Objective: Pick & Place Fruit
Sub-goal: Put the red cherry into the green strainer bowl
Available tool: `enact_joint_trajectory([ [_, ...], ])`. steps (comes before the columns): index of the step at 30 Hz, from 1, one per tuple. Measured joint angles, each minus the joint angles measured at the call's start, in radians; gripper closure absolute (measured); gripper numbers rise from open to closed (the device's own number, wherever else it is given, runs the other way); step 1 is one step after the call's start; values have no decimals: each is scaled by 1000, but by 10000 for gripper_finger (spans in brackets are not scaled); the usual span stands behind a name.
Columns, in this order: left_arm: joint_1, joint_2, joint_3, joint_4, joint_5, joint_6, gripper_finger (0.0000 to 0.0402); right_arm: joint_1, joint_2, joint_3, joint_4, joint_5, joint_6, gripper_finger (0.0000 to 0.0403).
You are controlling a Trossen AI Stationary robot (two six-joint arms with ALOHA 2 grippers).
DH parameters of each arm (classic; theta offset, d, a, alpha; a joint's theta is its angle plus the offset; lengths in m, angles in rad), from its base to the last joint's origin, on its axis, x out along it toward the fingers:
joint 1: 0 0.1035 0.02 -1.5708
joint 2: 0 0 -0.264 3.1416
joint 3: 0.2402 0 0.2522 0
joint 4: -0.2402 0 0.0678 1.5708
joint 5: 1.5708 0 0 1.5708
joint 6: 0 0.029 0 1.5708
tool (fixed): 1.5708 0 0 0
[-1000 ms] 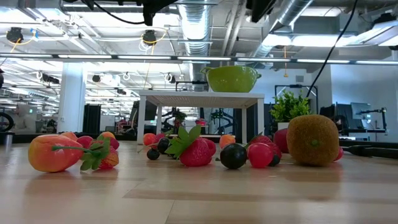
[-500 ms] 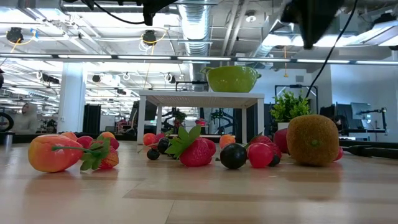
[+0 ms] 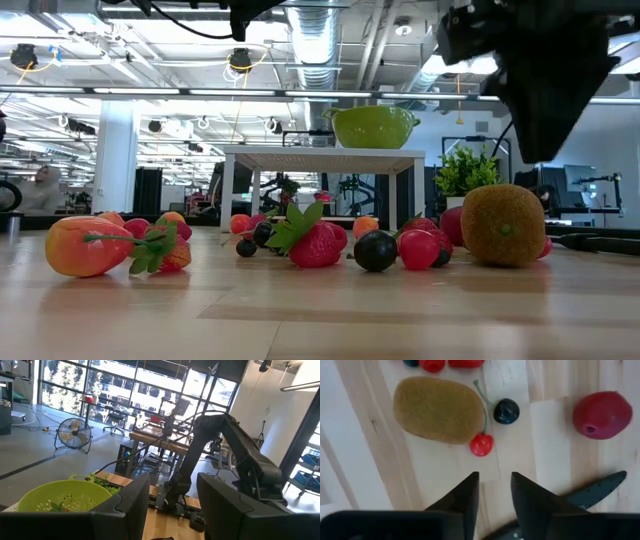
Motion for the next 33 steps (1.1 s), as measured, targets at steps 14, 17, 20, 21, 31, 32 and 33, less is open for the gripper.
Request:
enact_joint_trajectory([
  [14, 0, 0, 0, 0, 0, 0, 243, -30, 0, -158, 241, -19, -12, 160],
  [17, 0, 0, 0, 1, 0, 0, 243, -43, 0, -182, 287, -24, -22, 159],
  [20, 0, 0, 0, 1, 0, 0, 243, -50, 0, -210, 303, -27, -24, 163],
  [21, 0, 0, 0, 2, 0, 0, 243, -50, 0, -217, 320, -28, -23, 165],
  [31, 0, 0, 0, 7, 0, 0, 243, -56, 4, -303, 471, -54, -18, 170],
  [32, 0, 0, 0, 7, 0, 0, 243, -60, 4, -311, 477, -54, -18, 170],
  [33, 0, 0, 0, 7, 0, 0, 243, -62, 4, -319, 486, -54, -17, 170],
])
